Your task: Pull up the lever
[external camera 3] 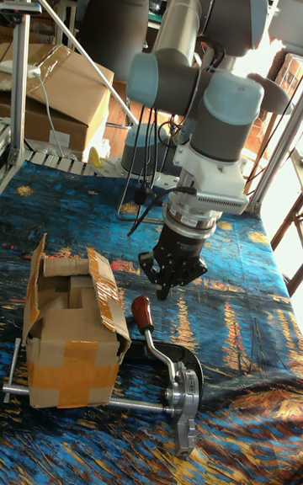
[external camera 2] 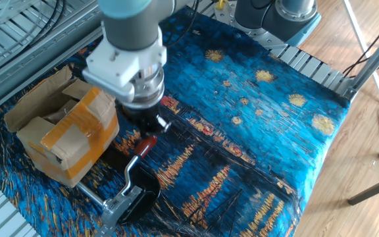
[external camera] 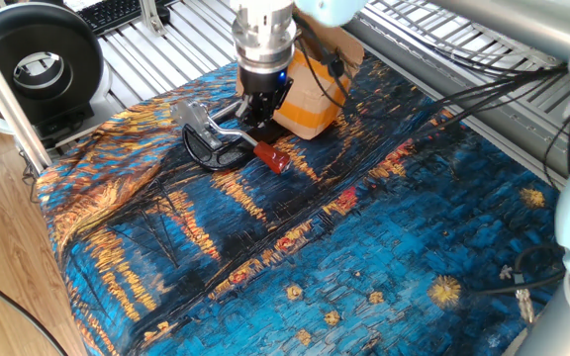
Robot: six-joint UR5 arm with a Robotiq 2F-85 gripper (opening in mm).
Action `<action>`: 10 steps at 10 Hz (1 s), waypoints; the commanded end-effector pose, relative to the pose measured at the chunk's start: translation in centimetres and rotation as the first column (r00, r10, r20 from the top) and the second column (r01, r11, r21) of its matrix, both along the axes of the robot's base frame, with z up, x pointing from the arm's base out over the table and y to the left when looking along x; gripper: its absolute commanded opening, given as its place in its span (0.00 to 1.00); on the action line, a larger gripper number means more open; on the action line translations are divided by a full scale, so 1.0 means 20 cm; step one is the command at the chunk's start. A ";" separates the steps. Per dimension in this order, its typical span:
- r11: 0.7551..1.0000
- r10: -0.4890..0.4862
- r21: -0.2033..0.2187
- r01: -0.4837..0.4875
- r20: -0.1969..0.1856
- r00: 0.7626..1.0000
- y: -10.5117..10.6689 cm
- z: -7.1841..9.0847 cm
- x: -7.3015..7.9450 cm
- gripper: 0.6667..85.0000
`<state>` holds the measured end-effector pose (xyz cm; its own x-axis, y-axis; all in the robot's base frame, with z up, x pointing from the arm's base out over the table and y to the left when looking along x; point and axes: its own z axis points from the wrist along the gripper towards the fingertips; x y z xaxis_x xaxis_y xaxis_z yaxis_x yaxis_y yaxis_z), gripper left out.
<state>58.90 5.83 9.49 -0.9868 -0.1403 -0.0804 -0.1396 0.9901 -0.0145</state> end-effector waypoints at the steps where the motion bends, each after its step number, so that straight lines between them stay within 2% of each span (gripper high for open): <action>1: 1.000 -0.007 0.014 0.007 0.036 0.999 0.02 -0.09 0.08 0.09; 2: 1.000 0.001 0.012 -0.001 0.039 0.999 0.01 -0.09 0.08 0.09; 3: 1.000 0.014 0.004 -0.015 0.026 1.000 0.01 -0.09 0.07 0.11; 4: 0.998 0.057 0.008 -0.057 0.027 0.998 0.02 -0.09 0.07 0.18; 5: 0.996 0.091 0.021 -0.092 0.047 0.995 0.04 -0.09 0.09 0.23; 7: 0.994 0.102 0.022 -0.104 0.072 0.992 0.04 -0.08 0.12 0.23; 9: 0.995 0.100 0.001 -0.101 0.100 0.990 0.02 -0.08 0.17 0.23; 10: 0.995 0.103 0.004 -0.104 0.108 0.989 0.02 -0.08 0.18 0.23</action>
